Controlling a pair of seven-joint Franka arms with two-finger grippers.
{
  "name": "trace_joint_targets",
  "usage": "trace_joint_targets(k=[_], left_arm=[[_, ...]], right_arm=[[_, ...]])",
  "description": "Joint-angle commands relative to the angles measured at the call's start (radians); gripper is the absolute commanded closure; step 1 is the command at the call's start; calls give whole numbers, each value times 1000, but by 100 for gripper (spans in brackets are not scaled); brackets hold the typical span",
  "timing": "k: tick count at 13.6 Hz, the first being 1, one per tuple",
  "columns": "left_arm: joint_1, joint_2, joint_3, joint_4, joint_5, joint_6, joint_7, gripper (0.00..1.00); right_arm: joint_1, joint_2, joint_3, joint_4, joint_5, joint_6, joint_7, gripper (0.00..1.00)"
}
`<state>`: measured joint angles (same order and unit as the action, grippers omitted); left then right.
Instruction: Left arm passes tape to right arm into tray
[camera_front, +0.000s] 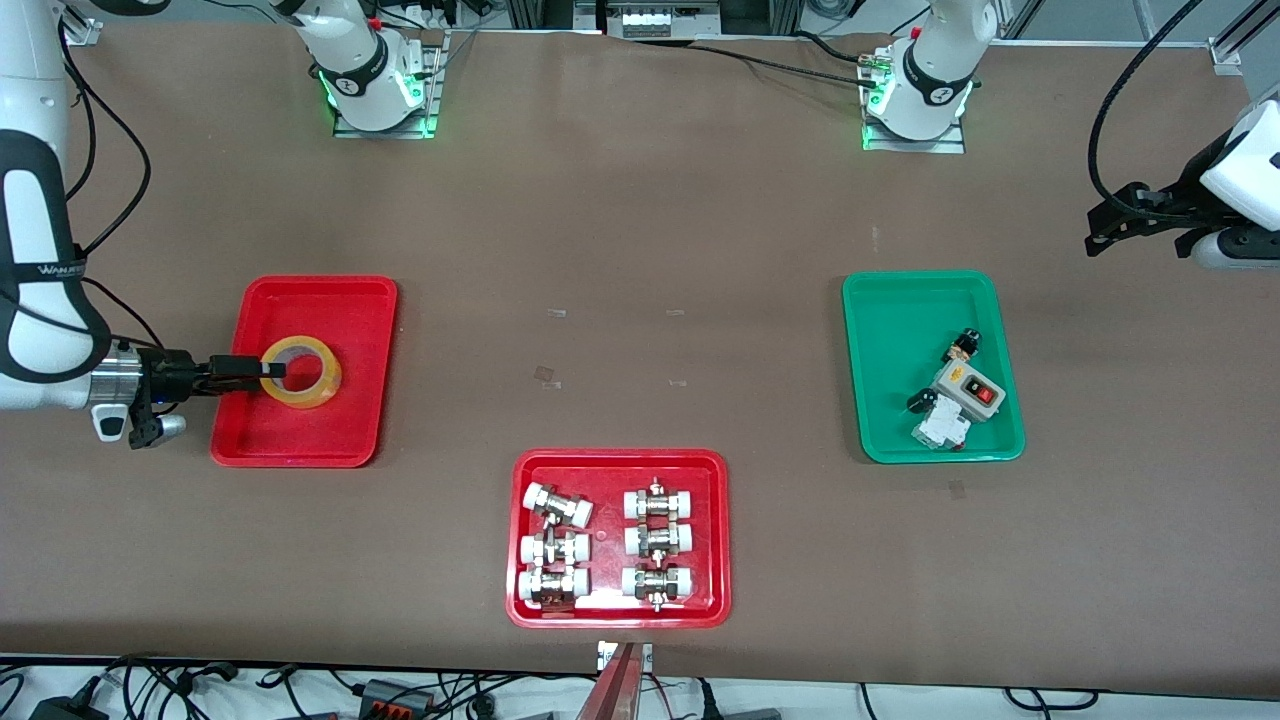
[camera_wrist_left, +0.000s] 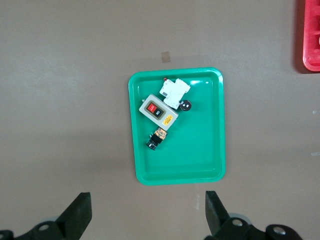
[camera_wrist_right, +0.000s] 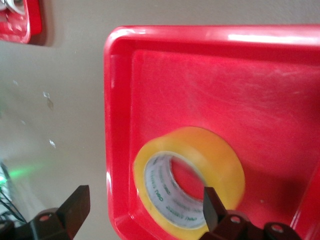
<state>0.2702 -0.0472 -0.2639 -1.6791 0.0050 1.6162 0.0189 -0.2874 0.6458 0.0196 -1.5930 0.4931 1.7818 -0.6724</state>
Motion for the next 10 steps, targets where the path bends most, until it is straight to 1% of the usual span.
trace_joint_targets(k=[1,2,4,5,8,10], left_arm=[[12,-13,-9,-11,-17,-1,15,0],[12,-13,-11,-11,-17,1,13,0],[12,-22,-12,-10,-19,-2,22,0],[11,-20,-29,-8,-19,-2,15,0],[20,-20,-29,2,-19,-5,26,0],[21,-17,-21,4,-23,-24,26,0]], right_arm=[[43,-64,0,-2,-60,-4,10,0],[57,-80,-1,11,-88,-4,16,0],[89,-116,2,65,-169,-16,113,0],[112,-144,2,79,-207,-28,190,0],[189,-247,3,90,-303,-77,481,0],[253,-299,6,122,-416,-126,667,0]])
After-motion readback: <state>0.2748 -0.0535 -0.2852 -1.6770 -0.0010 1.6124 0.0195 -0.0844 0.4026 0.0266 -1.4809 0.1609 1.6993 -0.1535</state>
